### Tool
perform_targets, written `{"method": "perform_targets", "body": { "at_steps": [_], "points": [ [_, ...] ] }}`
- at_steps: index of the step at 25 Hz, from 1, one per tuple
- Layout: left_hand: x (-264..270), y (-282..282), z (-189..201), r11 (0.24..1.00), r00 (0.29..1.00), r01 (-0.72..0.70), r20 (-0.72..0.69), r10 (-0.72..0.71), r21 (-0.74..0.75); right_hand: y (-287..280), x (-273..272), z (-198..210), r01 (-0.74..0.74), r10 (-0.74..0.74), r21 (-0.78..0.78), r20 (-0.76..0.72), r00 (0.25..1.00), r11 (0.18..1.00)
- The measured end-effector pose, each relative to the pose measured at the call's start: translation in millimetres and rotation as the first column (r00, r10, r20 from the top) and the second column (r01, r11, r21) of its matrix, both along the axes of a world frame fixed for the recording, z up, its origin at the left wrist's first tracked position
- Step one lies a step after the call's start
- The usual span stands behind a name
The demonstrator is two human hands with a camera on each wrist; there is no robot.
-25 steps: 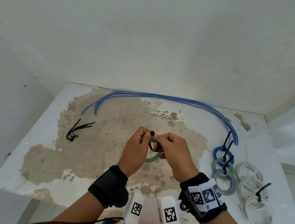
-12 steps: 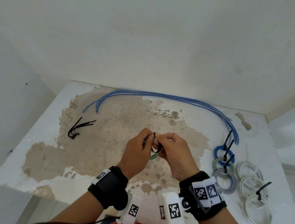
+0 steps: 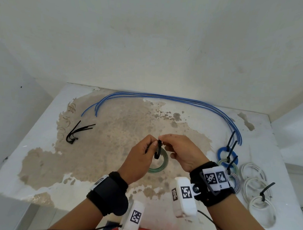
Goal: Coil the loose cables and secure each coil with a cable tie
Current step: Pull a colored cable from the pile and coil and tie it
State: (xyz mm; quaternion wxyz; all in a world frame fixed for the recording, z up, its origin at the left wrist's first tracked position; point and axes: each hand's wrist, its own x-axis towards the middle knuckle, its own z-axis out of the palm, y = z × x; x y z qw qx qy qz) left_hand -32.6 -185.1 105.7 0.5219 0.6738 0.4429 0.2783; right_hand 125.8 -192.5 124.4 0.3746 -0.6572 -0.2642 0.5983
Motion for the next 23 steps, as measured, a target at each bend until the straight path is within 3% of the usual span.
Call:
{"method": "perform_targets", "body": {
  "at_steps": [6, 9, 13, 17, 23],
  "points": [
    [1, 5, 5, 0.997, 0.998, 0.053, 0.02, -0.052, -0.052, 25, 6, 0, 0.166, -0.166, 0.03, -0.026, 0.986, 0.986],
    [3, 10, 8, 0.982, 0.996, 0.028, 0.089, -0.011, -0.184, 34, 10, 0, 0.241, -0.241, -0.018, -0.104, 0.965, 0.97],
    [3, 17, 12, 0.959, 0.99, 0.002, 0.136, 0.038, -0.284, 23, 8, -3, -0.076, 0.057, -0.096, -0.185, 0.981, 0.992],
    [1, 15, 9, 0.956, 0.993, 0.0, 0.113, 0.035, -0.292, 20, 6, 6, -0.127, 0.125, 0.128, 0.021, 0.992, 0.984],
    [-1, 15, 9, 0.977, 1.0, 0.019, 0.015, -0.016, -0.212, 20, 0, -2, -0.052, 0.008, 0.273, 0.159, 0.987, 0.961]
  ]
}}
